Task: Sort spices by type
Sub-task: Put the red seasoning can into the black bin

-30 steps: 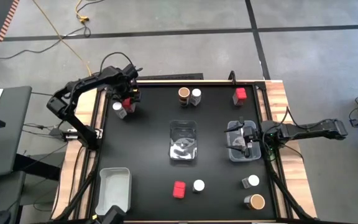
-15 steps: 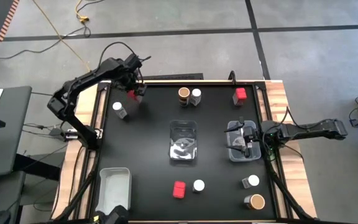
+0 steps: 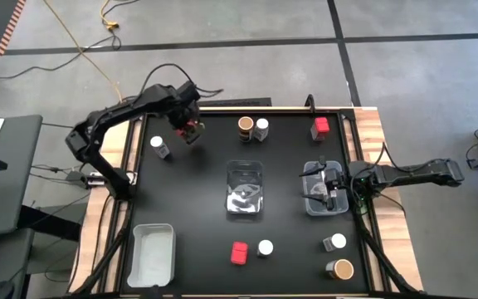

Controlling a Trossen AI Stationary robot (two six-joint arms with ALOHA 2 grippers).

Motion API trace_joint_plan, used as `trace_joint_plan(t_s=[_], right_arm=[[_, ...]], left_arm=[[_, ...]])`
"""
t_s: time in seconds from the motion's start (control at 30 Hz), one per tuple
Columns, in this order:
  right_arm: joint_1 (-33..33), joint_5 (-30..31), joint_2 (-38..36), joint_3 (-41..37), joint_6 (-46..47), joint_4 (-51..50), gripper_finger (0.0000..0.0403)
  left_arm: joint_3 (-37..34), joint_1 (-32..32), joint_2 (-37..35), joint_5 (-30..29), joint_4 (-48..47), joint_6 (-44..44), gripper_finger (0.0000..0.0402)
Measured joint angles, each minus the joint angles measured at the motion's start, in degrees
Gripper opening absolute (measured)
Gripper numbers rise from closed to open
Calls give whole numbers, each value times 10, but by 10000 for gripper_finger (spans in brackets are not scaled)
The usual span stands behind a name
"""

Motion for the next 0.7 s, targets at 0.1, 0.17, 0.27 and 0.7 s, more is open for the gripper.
trace_joint_plan(t_s=[0.1,0.17,0.27,0.7], right_arm=[[0,0,0,0,0,0,384],[0,0,0,0,0,0,384],[0,0,0,0,0,0,384],[0,0,0,0,0,0,384]], left_arm=[[0,-28,0,0,0,14,226],[0,-49,0,0,3,20,226],[2,-83,0,0,7,22,226],[189,-189,1,3,13,0,226]])
